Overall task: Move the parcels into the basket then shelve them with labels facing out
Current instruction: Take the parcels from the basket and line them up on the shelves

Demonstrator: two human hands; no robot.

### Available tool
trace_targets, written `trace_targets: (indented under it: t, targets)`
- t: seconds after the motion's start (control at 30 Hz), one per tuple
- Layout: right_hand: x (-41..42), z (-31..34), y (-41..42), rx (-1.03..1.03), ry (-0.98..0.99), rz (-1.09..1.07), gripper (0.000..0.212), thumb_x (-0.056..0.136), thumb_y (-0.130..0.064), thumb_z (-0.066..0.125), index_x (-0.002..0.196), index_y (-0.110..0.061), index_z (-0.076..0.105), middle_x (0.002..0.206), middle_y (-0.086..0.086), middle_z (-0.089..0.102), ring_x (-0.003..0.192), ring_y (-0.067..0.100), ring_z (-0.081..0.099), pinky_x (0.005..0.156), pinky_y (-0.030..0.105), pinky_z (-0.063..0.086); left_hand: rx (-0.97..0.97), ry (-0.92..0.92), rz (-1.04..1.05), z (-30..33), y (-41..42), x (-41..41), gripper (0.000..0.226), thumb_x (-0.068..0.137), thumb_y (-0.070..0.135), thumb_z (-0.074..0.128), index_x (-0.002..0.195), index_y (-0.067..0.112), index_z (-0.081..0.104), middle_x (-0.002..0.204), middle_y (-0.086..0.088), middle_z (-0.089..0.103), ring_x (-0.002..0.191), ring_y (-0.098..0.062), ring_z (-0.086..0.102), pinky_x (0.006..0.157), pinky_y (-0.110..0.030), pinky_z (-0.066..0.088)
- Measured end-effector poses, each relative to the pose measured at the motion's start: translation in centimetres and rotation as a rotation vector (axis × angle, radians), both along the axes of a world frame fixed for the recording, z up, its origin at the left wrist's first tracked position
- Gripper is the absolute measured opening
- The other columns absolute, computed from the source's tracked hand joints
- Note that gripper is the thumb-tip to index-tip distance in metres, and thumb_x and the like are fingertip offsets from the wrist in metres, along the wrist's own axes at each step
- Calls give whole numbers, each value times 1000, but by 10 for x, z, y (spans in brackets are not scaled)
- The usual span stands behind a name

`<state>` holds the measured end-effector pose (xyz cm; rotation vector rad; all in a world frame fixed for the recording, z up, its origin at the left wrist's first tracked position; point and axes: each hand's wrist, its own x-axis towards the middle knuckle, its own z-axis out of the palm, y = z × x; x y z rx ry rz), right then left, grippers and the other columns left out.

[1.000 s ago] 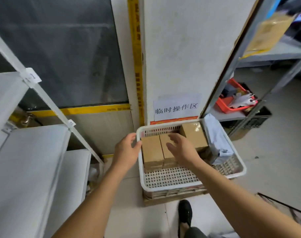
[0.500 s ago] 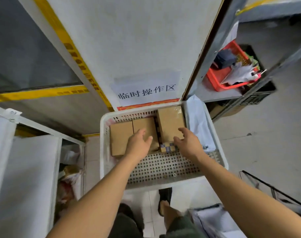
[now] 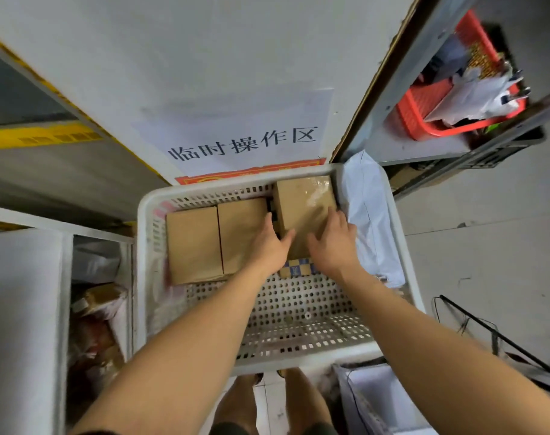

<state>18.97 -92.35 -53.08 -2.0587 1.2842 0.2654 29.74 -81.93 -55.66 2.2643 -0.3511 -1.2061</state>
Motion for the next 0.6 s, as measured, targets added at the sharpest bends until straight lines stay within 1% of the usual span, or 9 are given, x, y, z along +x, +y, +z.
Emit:
trace_targets:
  t: [0.07,0.17,0.27,0.33,0.4,0.47,0.5,0.57,0.6]
  targets:
    - [5,-10,4,-38,29,-7,77,92,-31,59,158,-3,29,159,18,37,140,42,35,118,48,26,-1,17,3,-11,-2,1,80,105,56,52,168,37,7,170,0,33,147,-29,45,114,-43,42]
    - [12,-15,9,-94,18,-65,81,91,-30,61,160,-7,27,161,12,37,135,41,36,114,50,33,-43,45,0,-22,-3,7,75,108,44,53,166,44,6,169,5,36,145,-26,48,113,-40,42]
    - [15,-16,11,-98,-11,-127,86,93,-28,63,164,-7,20,166,12,32,143,40,31,117,52,30,-73,104,17,-26,-1,12,76,109,36,54,167,42,6,168,5,37,145,-24,46,106,-31,37]
    - [14,-16,12,-56,-33,-155,91,93,-29,65,166,-9,14,169,12,27,151,38,24,122,52,24,-95,134,31,-27,1,11,77,109,35,54,167,42,5,170,3,35,148,-25,44,110,-34,37]
    - [14,-14,11,8,-89,-184,95,93,-29,68,166,-9,11,171,13,23,156,37,20,126,52,19,-113,189,59,-24,4,8,77,109,33,55,167,44,6,172,2,30,151,-26,39,117,-41,35]
    - [12,-9,13,48,-134,-194,99,92,-33,71,167,-10,10,170,14,22,157,35,19,128,49,18,-128,234,104,-16,9,5,76,109,31,54,166,47,6,172,4,27,153,-25,36,123,-50,33]
    - [11,-5,14,50,-149,-193,102,91,-37,74,167,-11,10,170,14,22,157,34,20,128,49,20,-161,241,128,-9,12,4,75,109,30,54,165,48,7,171,6,29,151,-23,38,123,-51,34]
    - [10,8,17,75,-200,-208,109,86,-50,77,167,-17,12,167,11,23,155,33,22,128,51,25,-267,238,184,8,19,3,75,108,30,56,164,50,11,165,13,37,143,-15,44,119,-42,38]
    - [10,16,20,104,-242,-218,113,82,-58,79,167,-23,13,165,9,24,154,33,24,126,54,29,-320,223,209,18,23,3,75,107,31,58,163,52,13,161,16,37,140,-12,43,112,-35,40]
